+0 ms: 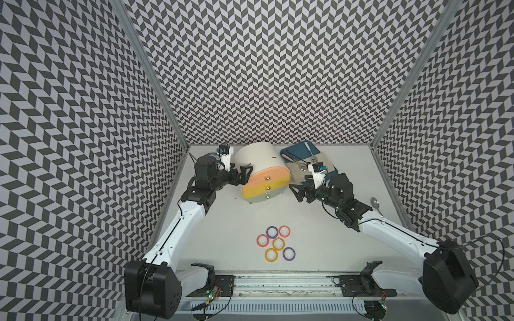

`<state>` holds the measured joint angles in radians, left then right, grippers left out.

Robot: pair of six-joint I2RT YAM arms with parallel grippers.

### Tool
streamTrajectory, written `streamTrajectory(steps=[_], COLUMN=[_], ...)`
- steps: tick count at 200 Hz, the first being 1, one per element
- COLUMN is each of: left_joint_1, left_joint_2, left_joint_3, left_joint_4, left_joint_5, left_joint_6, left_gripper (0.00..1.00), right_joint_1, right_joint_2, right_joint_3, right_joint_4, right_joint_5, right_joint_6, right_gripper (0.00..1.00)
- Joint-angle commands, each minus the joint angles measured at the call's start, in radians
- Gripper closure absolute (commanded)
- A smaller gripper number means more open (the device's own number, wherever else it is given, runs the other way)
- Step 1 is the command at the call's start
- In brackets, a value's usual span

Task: Place the transparent tape into the drawer according to color
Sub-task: Move the storage box to the center of the board, then open the drawer in the storage box.

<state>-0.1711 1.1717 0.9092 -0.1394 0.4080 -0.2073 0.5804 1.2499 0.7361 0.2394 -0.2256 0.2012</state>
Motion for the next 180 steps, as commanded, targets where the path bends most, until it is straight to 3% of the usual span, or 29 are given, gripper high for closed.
streamTrajectory(steps=[1,104,180], left_joint_1=[0.014,0.089,0.091], left_joint_2=[-0.060,0.027,0.089], left_joint_3=[-0.063,-0.104,-0.086], left_joint_4=[0.154,0.326,0.351], left_joint_5=[-0.018,0.145,0.178], left_joint_6=[-0.120,-0.230,-0.228], left_gripper=[0.00,0.01,0.04], right_joint_1=[0.045,0.178,0.266], right_joint_2=[0.018,0.171,0.263], right_joint_3=[0.034,0.192,0.271], right_joint_4=[0.064,0.130,0.111], right_joint_5=[0.039,0.150,0.364], right_joint_6=[-0.006,0.026,0.003], right_gripper=[0.00,0.00,0.17])
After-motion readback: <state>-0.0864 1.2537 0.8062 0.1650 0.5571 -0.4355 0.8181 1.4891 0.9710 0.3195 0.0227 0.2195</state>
